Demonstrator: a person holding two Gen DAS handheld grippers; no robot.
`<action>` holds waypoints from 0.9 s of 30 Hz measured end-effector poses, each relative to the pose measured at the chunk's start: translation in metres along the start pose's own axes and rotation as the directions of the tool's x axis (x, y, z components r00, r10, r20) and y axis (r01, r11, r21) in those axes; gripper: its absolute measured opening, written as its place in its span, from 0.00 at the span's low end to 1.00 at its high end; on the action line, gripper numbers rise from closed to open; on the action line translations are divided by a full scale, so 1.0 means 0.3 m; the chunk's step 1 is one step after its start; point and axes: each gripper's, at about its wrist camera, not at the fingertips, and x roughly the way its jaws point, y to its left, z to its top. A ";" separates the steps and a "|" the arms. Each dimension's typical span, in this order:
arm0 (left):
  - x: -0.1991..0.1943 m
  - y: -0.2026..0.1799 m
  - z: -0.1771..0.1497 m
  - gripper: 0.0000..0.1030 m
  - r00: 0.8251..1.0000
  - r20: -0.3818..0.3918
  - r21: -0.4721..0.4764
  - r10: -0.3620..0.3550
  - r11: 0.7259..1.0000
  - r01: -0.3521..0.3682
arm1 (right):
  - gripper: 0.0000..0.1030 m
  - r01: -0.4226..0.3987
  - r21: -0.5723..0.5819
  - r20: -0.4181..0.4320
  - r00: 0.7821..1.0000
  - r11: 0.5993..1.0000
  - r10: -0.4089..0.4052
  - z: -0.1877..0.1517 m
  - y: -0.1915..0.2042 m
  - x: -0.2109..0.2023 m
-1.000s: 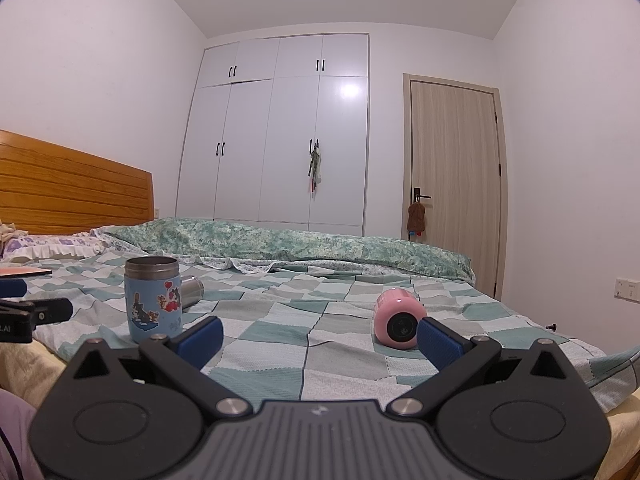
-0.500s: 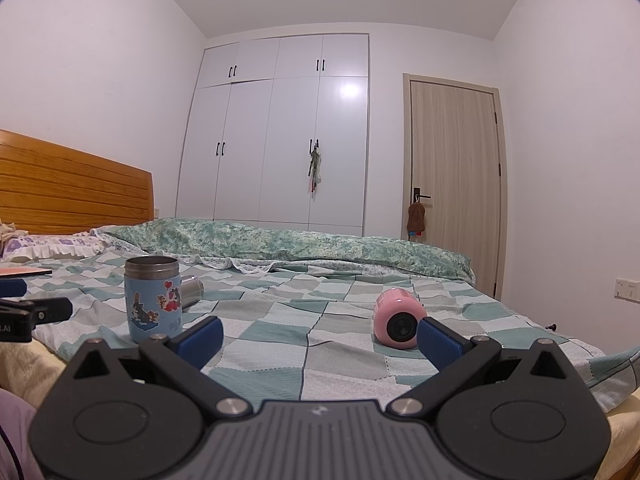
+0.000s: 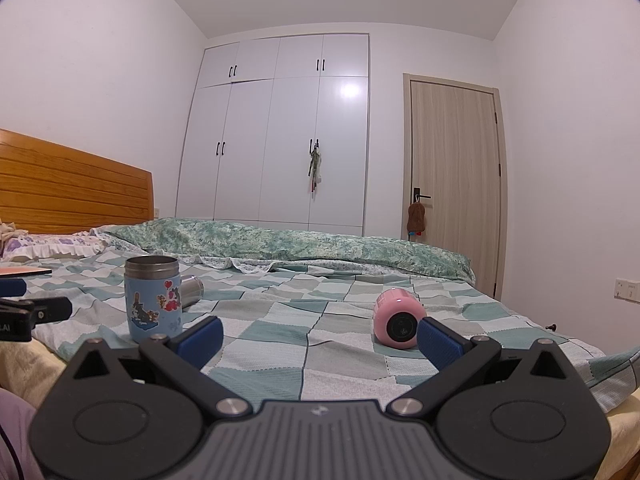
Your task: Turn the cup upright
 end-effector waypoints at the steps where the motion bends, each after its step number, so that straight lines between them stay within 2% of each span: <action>1: 0.000 0.000 0.000 1.00 1.000 0.000 0.000 0.000 1.000 0.000 | 1.00 0.000 0.000 0.000 1.000 1.000 0.000 0.000 -0.001 -0.001; 23: -0.002 -0.011 -0.002 1.00 1.000 -0.009 0.002 0.003 1.000 -0.003 | 1.00 0.003 0.001 -0.009 1.000 1.000 -0.003 -0.003 -0.002 0.004; 27: 0.005 -0.023 0.019 1.00 0.999 -0.034 0.018 -0.034 0.999 0.035 | 1.00 -0.016 0.014 -0.039 0.999 1.000 0.016 0.013 -0.022 -0.004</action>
